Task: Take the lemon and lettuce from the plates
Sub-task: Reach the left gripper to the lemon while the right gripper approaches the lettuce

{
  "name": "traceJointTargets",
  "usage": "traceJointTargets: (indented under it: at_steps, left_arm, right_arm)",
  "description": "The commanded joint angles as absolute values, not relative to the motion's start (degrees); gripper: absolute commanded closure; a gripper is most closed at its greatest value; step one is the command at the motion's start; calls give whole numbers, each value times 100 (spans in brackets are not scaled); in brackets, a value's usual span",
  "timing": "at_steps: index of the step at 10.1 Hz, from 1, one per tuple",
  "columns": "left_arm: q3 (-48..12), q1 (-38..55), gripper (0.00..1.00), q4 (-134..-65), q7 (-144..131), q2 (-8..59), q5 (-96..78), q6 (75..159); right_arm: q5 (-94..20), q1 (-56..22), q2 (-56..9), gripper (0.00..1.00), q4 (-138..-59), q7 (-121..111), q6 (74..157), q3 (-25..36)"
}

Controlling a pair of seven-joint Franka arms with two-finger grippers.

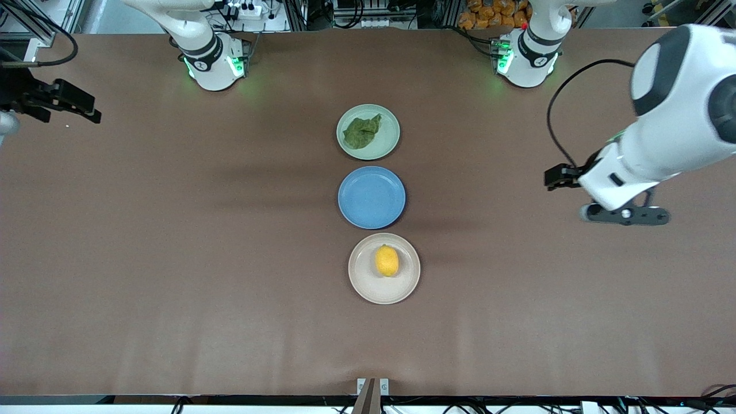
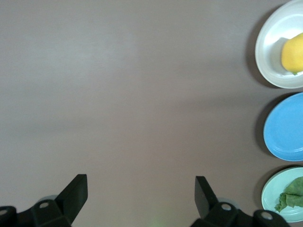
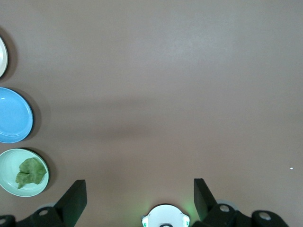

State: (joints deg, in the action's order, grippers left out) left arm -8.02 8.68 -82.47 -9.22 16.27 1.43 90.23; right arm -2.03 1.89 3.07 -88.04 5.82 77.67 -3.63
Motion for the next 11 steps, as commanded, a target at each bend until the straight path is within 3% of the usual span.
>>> traceJointTargets:
  at_steps: [1,11]
  left_arm:
    - [-800,1080,0,-8200,-1028,1923,28,9297]
    - [-809,1959,0,-7814,-2397,3549,-272,11616]
  right_arm:
    - [-237,-69,334,0,-8956,1079,7734,-369]
    - [-308,-1308,308,0,-9518,3249,8340,-378]
